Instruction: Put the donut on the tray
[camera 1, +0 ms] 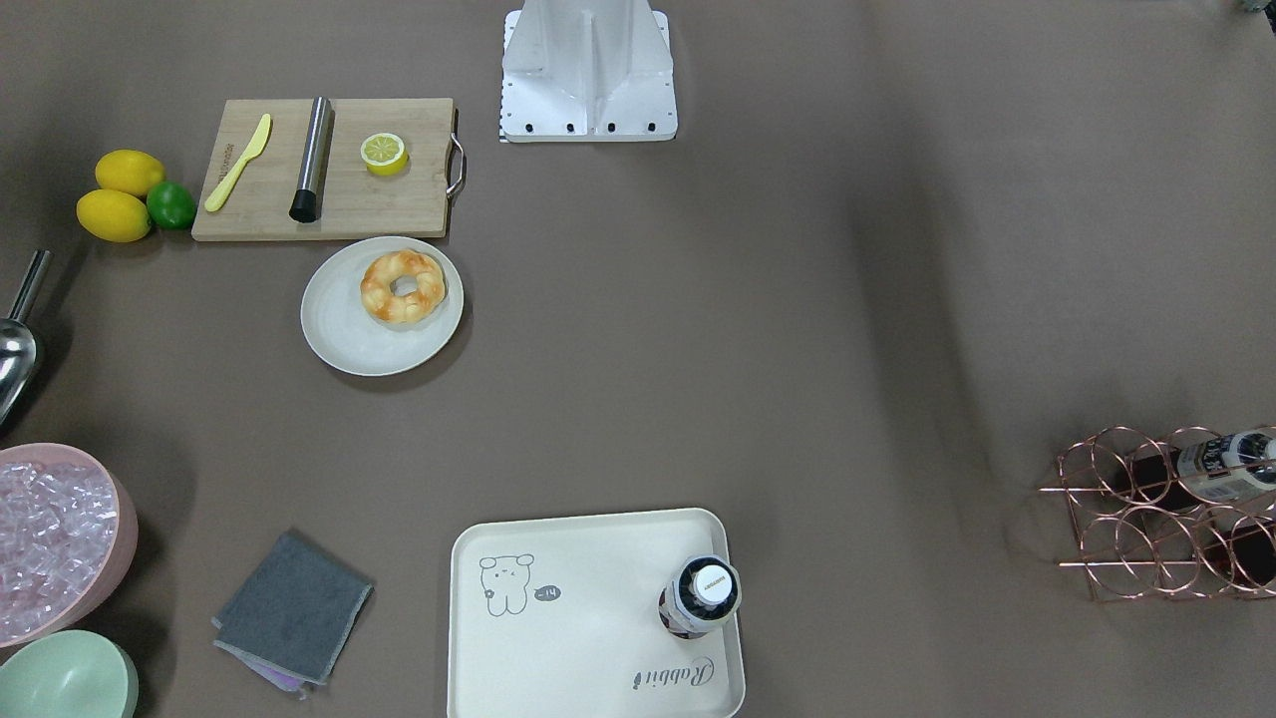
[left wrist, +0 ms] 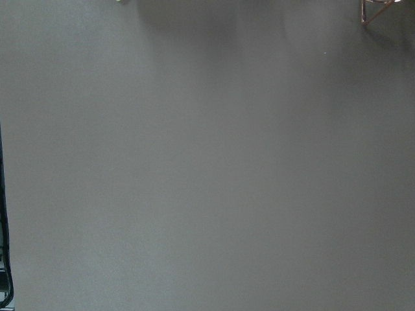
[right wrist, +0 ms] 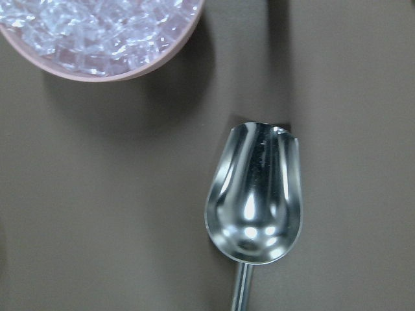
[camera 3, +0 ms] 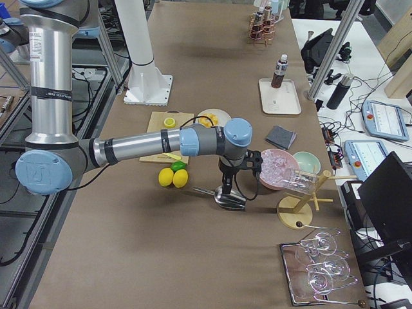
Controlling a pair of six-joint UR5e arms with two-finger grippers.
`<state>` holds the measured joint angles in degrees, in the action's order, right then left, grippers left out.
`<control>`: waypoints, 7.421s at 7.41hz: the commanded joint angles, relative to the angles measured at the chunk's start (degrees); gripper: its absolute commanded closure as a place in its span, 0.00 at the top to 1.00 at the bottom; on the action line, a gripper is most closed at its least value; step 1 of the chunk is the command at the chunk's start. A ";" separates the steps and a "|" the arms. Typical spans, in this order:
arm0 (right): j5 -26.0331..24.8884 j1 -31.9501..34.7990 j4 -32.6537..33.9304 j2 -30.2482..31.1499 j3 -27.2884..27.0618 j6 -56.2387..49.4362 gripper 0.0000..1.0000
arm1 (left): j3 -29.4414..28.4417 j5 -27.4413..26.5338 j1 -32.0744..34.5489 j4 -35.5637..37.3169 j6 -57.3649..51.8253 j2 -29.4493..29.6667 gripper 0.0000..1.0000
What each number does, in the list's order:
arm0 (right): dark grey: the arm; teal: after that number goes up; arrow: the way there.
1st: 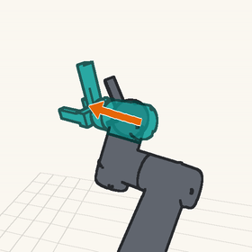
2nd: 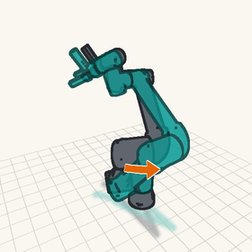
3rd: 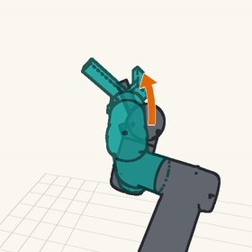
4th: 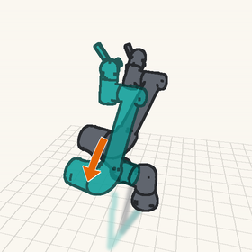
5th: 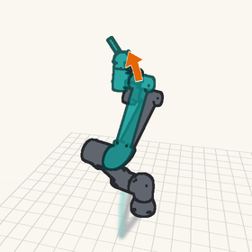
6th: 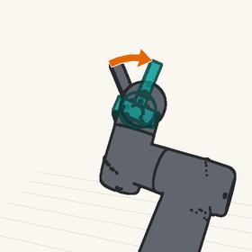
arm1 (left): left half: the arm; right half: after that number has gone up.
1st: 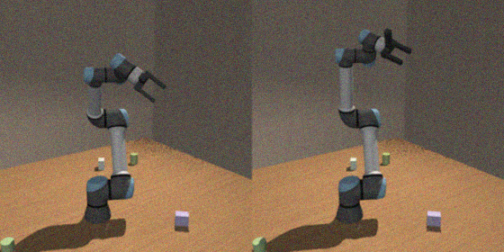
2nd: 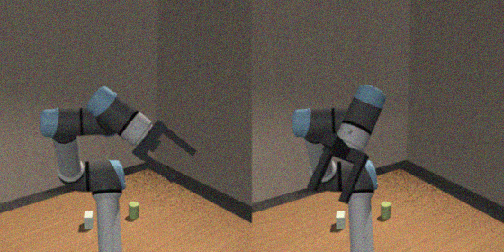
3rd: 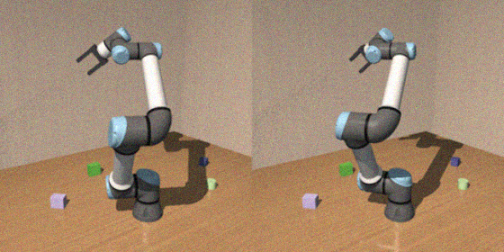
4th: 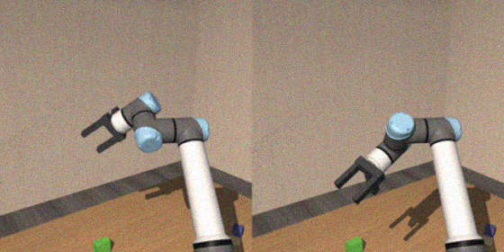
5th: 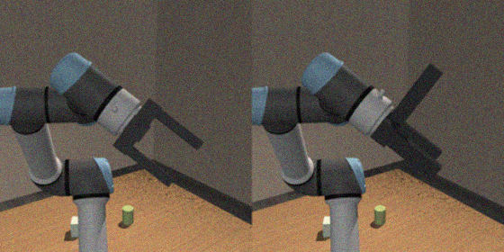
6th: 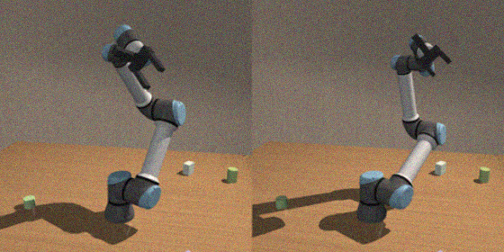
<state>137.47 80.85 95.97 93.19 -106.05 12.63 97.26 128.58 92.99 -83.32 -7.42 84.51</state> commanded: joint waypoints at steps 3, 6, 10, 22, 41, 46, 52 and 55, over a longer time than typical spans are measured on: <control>3.07 -13.31 -14.50 0.14 -4.09 18.96 1.00 | 1.16 0.00 0.09 0.00 0.04 -0.31 0.98; -1.29 -21.59 -22.58 -0.37 -0.84 25.59 1.00 | 0.91 -0.09 1.05 0.00 -0.14 -0.31 0.98; -7.74 -31.88 -37.39 -3.36 2.33 39.83 1.00 | 1.00 -0.17 1.06 0.09 -0.05 -0.40 0.98; -17.85 -42.09 -41.39 -6.70 5.50 55.21 0.82 | 1.09 -1.76 1.06 0.18 0.04 0.04 0.98; -10.91 -31.55 -47.01 -28.92 24.46 62.51 0.00 | 1.96 -3.16 1.14 0.35 -0.13 1.01 0.98; -11.26 -29.18 -40.88 -43.33 36.25 63.65 0.00 | 2.40 -2.90 1.23 0.44 -0.05 0.92 0.98; -15.20 -29.34 -40.95 -58.02 57.51 63.21 0.00 | 2.14 -2.99 1.23 0.62 0.04 0.66 0.98; -17.93 -30.40 -42.97 -60.23 61.40 63.30 0.00 | 2.05 -2.99 1.23 0.62 0.48 0.83 0.98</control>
<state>121.18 51.25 53.63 33.76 -46.00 75.85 99.36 125.60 94.22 -82.74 -7.17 85.26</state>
